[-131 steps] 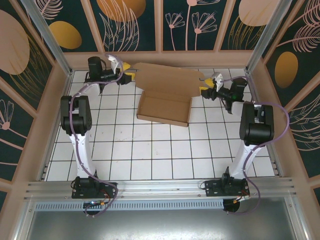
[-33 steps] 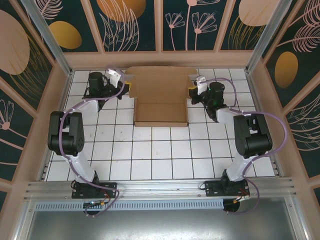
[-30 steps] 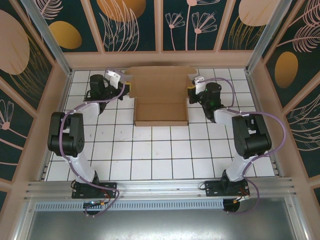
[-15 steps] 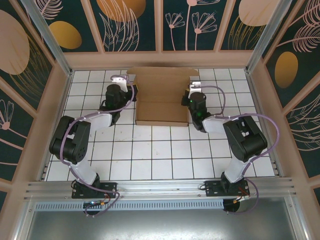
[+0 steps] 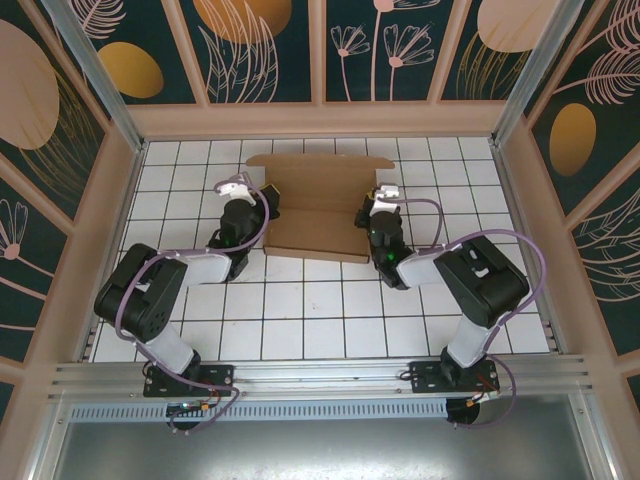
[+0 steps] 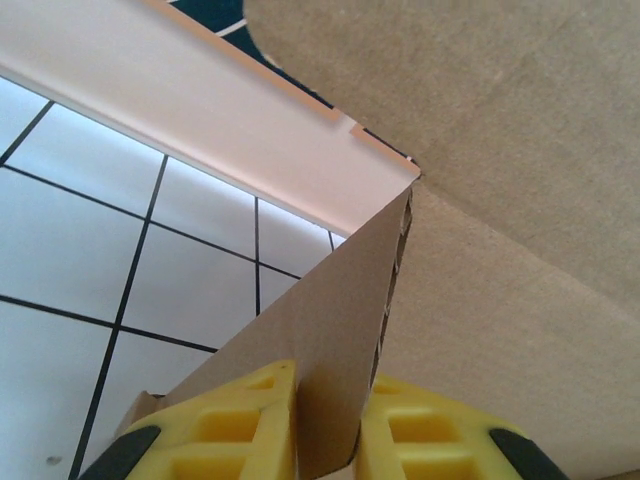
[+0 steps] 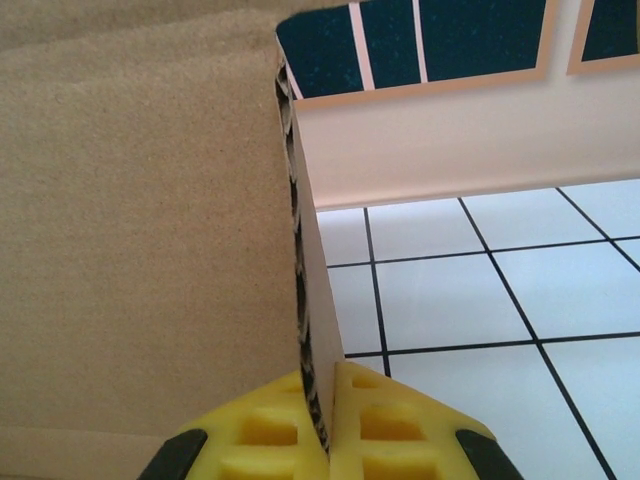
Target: Fold the paper box
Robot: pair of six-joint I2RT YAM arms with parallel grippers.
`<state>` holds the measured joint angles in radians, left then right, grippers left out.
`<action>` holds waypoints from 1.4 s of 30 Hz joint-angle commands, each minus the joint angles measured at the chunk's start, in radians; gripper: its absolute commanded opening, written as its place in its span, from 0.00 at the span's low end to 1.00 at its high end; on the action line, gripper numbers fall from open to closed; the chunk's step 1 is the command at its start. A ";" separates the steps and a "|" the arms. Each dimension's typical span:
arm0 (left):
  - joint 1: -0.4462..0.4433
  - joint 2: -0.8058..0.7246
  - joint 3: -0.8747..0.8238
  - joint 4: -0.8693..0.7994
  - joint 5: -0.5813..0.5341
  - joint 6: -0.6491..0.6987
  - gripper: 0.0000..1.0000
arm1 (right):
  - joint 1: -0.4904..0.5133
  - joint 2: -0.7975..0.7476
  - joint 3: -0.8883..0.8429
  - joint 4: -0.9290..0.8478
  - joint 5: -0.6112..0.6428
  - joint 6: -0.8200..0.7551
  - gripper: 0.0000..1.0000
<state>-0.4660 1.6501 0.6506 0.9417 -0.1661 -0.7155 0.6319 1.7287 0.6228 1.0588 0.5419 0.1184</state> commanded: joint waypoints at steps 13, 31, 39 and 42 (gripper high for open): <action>-0.045 -0.085 -0.156 -0.073 0.147 -0.034 0.16 | 0.125 -0.024 -0.098 0.121 -0.054 0.198 0.00; -0.044 -0.120 -0.346 -0.001 0.149 -0.041 0.11 | 0.221 0.082 -0.274 0.490 -0.042 0.216 0.07; -0.044 -0.150 -0.344 0.008 0.175 -0.061 0.11 | 0.242 -0.019 -0.195 0.235 0.048 0.317 0.10; -0.045 -0.170 -0.342 0.026 0.194 -0.091 0.11 | 0.242 -0.059 -0.109 0.015 0.108 0.395 0.10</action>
<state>-0.4717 1.4815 0.3344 1.0801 -0.1242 -0.7574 0.8341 1.7157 0.4259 1.3235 0.6754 0.3904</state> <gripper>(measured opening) 0.114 0.105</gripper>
